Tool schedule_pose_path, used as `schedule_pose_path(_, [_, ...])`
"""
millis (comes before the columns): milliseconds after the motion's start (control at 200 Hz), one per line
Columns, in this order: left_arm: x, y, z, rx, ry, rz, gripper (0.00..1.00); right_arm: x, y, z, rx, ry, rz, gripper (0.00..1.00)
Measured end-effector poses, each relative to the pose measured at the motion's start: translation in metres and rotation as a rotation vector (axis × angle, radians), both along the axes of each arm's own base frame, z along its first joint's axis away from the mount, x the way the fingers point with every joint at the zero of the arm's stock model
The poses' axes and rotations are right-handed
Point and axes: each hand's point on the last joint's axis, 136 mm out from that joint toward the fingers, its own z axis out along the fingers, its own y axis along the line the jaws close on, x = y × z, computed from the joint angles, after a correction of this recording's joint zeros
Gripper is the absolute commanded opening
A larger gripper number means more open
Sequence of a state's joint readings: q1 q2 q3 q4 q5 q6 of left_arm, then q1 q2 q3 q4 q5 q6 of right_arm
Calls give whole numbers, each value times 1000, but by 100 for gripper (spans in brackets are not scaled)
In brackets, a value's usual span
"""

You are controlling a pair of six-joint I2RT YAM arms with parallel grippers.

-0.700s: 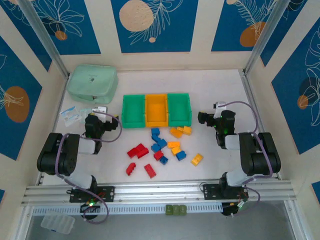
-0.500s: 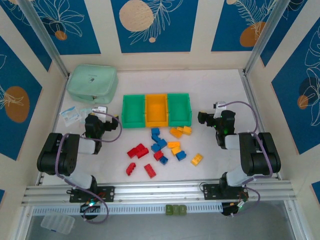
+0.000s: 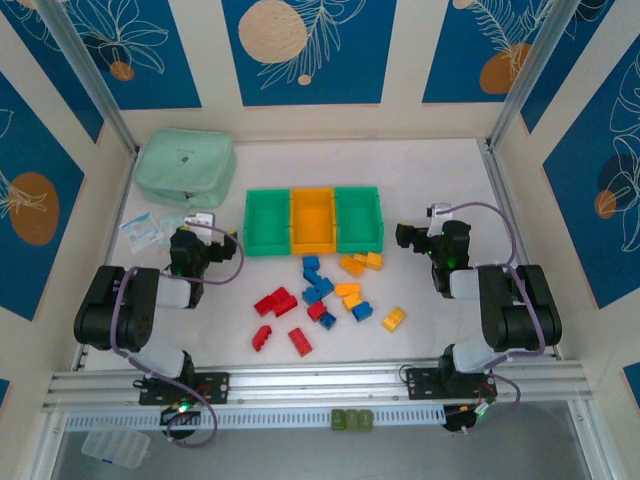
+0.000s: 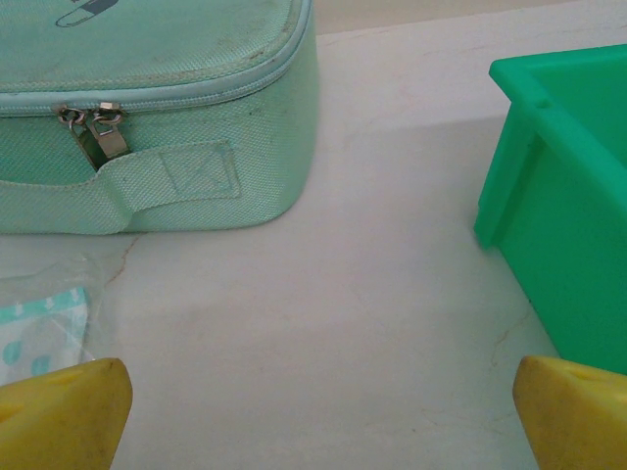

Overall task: Sort the legos into containers by color
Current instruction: Pick up the lego from the center of the table.

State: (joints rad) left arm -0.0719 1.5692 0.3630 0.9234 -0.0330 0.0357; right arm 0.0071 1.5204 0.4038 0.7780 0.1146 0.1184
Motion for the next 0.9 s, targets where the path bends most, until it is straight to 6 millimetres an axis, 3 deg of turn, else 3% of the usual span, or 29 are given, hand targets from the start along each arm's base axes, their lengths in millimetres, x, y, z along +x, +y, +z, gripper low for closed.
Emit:
schedule_pose_path(720, [0, 1, 1, 1, -3, 5, 99, 0, 0, 0, 1, 2, 2, 99])
schedule_pose_path(900, [-4, 8, 24, 6, -52, 43, 99, -2, -4, 21, 1, -44, -22, 99])
